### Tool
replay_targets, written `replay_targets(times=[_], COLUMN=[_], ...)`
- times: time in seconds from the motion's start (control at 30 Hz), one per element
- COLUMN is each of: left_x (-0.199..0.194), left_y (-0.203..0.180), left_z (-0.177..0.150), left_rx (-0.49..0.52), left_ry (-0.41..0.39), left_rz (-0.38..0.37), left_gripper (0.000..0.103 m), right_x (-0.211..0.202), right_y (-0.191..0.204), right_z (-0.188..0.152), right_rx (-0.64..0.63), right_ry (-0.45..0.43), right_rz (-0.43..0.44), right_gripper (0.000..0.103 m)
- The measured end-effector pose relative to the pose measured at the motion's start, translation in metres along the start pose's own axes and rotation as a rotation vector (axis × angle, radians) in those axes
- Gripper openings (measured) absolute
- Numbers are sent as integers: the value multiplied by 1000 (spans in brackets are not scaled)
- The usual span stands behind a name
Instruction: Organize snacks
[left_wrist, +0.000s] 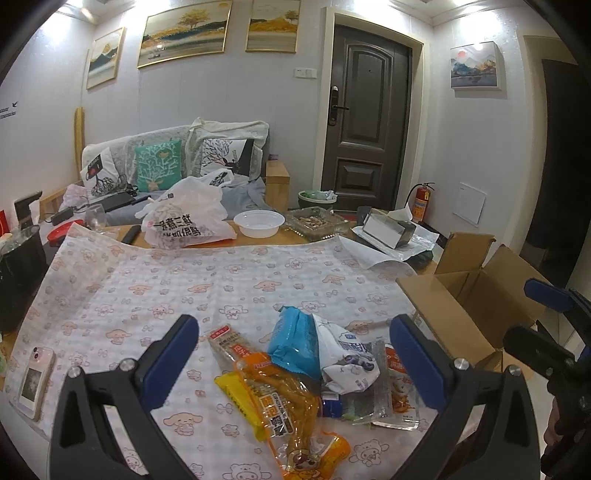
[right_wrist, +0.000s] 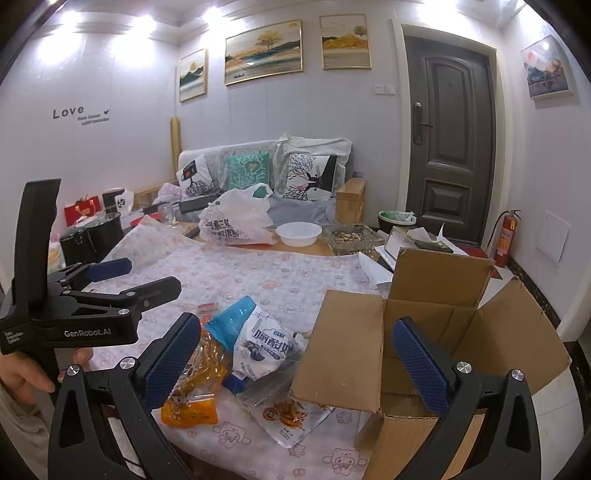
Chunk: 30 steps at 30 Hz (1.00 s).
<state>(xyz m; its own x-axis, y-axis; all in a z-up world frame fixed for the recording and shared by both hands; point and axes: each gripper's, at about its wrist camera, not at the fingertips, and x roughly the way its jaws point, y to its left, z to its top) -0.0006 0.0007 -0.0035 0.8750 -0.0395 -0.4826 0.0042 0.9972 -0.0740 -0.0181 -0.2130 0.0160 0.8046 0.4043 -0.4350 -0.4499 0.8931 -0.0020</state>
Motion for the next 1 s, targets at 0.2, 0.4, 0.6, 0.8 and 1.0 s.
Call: replay_targets(times=[0.2,0.4,0.6,0.8,1.0], left_x=[-1,-1,0,1,1], left_y=[0,0,0,-1,-1], left_z=[0,0,-1,-1,-2], left_rx=[2,3,2,3,3], left_ry=[-3,-2,-1,-2,-3], left_rz=[-11,-16,-24,-33,-32], left_gripper=[102,102,102,102,102], right_x=[3,3,5,4,9], right_y=[-1,-2,-3,-4,-1], right_z=[-3,-3,-2,-3,-8], right_rx=[3,4,6,11,20], right_ry=[3,4,6,10,22], right_rz=[2,3,4,6,5], right_gripper=[103,103,103,103,103])
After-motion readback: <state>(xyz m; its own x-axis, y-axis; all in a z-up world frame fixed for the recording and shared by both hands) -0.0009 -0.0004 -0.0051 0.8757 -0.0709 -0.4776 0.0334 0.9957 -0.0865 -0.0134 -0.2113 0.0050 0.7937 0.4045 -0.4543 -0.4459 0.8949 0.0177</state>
